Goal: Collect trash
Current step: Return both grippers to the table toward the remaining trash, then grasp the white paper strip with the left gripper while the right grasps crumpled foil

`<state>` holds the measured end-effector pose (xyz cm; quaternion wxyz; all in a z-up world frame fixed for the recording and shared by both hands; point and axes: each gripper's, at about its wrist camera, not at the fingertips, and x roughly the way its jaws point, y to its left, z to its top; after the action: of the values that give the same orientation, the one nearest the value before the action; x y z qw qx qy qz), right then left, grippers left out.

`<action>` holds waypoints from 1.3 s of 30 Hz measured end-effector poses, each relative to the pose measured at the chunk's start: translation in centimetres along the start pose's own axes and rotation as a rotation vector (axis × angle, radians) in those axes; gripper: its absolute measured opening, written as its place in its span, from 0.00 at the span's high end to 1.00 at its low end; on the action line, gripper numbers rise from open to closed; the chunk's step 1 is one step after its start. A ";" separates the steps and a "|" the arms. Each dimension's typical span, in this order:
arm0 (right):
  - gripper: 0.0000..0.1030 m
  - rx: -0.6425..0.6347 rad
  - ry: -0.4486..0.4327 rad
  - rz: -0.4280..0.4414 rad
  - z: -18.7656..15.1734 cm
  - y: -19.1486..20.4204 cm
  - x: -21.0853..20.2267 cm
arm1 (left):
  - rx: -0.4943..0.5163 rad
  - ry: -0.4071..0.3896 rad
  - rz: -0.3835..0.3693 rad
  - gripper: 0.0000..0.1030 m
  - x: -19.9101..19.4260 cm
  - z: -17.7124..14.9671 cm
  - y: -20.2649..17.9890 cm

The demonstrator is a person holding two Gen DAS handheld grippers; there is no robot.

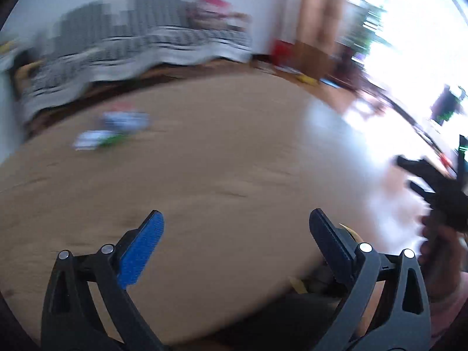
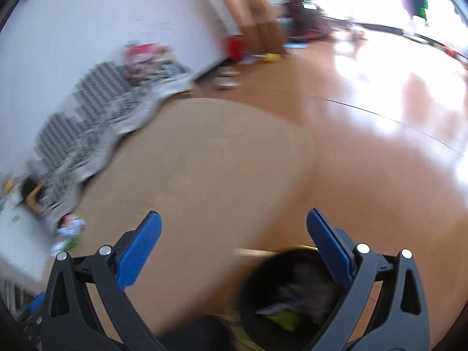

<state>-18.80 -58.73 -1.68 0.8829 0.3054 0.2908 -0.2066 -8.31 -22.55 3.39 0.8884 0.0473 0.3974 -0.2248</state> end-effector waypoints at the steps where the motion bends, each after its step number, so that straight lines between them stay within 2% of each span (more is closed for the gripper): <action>1: 0.07 -0.031 0.007 0.037 0.2 2.2 0.5 | -0.037 -0.005 0.044 0.06 -0.1 0.6 2.4; 2: 0.07 -0.072 0.016 0.083 0.4 5.0 1.3 | -0.093 -0.007 0.101 0.06 -0.2 1.2 6.0; 4: 0.07 -0.158 0.040 0.159 0.1 11.3 3.3 | -0.173 0.003 0.178 0.06 -0.1 1.9 10.4; 7: 0.07 -0.248 0.083 0.241 -1.2 19.5 6.4 | -0.275 0.026 0.234 0.06 1.4 3.3 16.2; 12: 0.07 -0.359 0.177 0.301 -4.3 31.7 12.6 | -0.298 0.052 0.235 0.06 4.8 4.7 19.6; 16: 0.10 -0.445 0.258 0.296 -6.5 38.5 17.5 | -0.265 0.092 0.201 0.06 8.8 5.7 19.6; 21: 0.20 -0.482 0.367 0.288 -8.5 42.5 23.0 | -0.205 0.124 0.169 0.06 12.7 7.5 20.4; 23: 0.44 -0.495 0.400 0.294 -9.3 43.0 24.6 | -0.195 0.124 0.146 0.06 13.6 8.1 20.3; 24: 0.50 -0.488 0.407 0.300 -9.4 42.8 24.8 | -0.196 0.114 0.123 0.06 13.8 8.4 20.3; 25: 0.60 -0.463 0.418 0.315 -9.3 42.2 25.1 | -0.201 0.097 0.103 0.09 13.9 8.6 20.4; 27: 0.65 -0.419 0.423 0.335 -8.6 41.1 25.0 | -0.215 0.064 0.067 0.28 14.1 9.0 20.4; 28: 0.67 -0.414 0.408 0.342 -8.2 40.4 24.6 | -0.213 0.065 0.054 0.43 14.4 9.1 20.3; 29: 0.73 -0.410 0.388 0.344 -7.9 40.0 24.2 | -0.208 0.068 0.037 0.53 14.6 9.0 20.0; 30: 0.73 -0.406 0.370 0.339 -7.5 39.6 23.9 | -0.202 0.072 0.029 0.58 14.9 9.0 19.9; 31: 0.74 -0.395 0.359 0.341 -7.2 39.1 23.5 | -0.196 0.083 0.021 0.71 15.2 8.7 19.4; 32: 0.74 -0.387 0.357 0.346 -7.1 38.8 23.3 | -0.195 0.092 0.010 0.77 15.5 8.6 19.3; 34: 0.74 -0.376 0.357 0.357 -7.0 38.2 22.6 | -0.184 0.100 0.000 0.81 15.6 8.1 18.4; 37: 0.74 -0.372 0.352 0.369 -7.1 37.7 21.7 | -0.176 0.091 0.011 0.95 15.3 7.7 18.0; 39: 0.74 -0.375 0.345 0.374 -6.9 37.1 21.1 | -0.191 0.096 0.013 0.99 15.0 7.6 18.0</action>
<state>14.37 -31.12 -4.04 0.8842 0.2161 0.4080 0.0712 13.52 -13.87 -4.12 0.8703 -0.0243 0.4586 -0.1778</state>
